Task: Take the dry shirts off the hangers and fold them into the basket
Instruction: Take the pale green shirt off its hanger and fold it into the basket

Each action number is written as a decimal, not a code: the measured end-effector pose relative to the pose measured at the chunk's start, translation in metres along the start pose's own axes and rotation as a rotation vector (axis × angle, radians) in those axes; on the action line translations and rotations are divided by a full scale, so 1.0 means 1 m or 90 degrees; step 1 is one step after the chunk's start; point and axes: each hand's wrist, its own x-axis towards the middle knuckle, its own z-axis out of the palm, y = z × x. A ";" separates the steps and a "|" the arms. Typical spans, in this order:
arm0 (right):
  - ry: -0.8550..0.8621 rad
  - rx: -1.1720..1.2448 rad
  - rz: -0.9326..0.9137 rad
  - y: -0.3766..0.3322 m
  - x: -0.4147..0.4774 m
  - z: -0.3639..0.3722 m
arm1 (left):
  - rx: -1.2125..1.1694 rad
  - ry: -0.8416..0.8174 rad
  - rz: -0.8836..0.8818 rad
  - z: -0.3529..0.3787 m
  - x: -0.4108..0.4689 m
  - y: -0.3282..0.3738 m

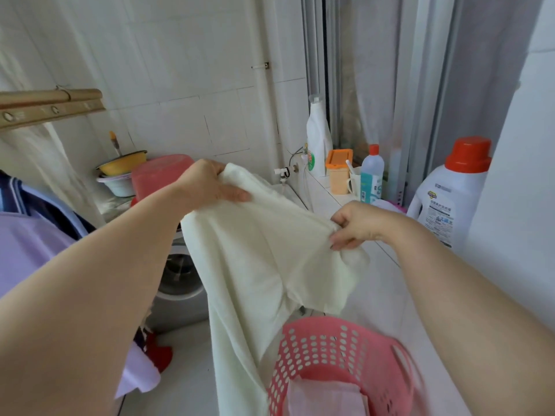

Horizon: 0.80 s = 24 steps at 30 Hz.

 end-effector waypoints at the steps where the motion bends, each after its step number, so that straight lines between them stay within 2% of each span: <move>1: 0.098 -0.059 -0.018 -0.002 0.002 -0.004 | 0.005 0.043 0.008 0.001 0.001 0.000; 3: 0.326 -0.113 -0.035 -0.006 0.008 -0.006 | -0.026 0.099 0.017 0.005 0.008 -0.001; 4: 0.383 -0.111 -0.039 -0.007 0.011 -0.006 | -0.047 0.110 0.020 0.006 0.011 -0.001; 8: 0.425 -0.158 -0.042 -0.001 0.020 -0.002 | -0.112 0.127 0.050 0.014 0.017 0.001; 12: 0.593 -0.170 -0.077 0.006 0.003 0.004 | -0.167 0.128 0.059 0.024 0.006 0.000; 18: 0.627 -0.198 -0.035 0.023 -0.061 0.029 | -0.217 0.070 0.082 0.040 -0.047 0.000; 24: 0.577 -0.104 0.034 0.058 -0.150 0.109 | -0.193 -0.126 0.063 0.069 -0.147 -0.018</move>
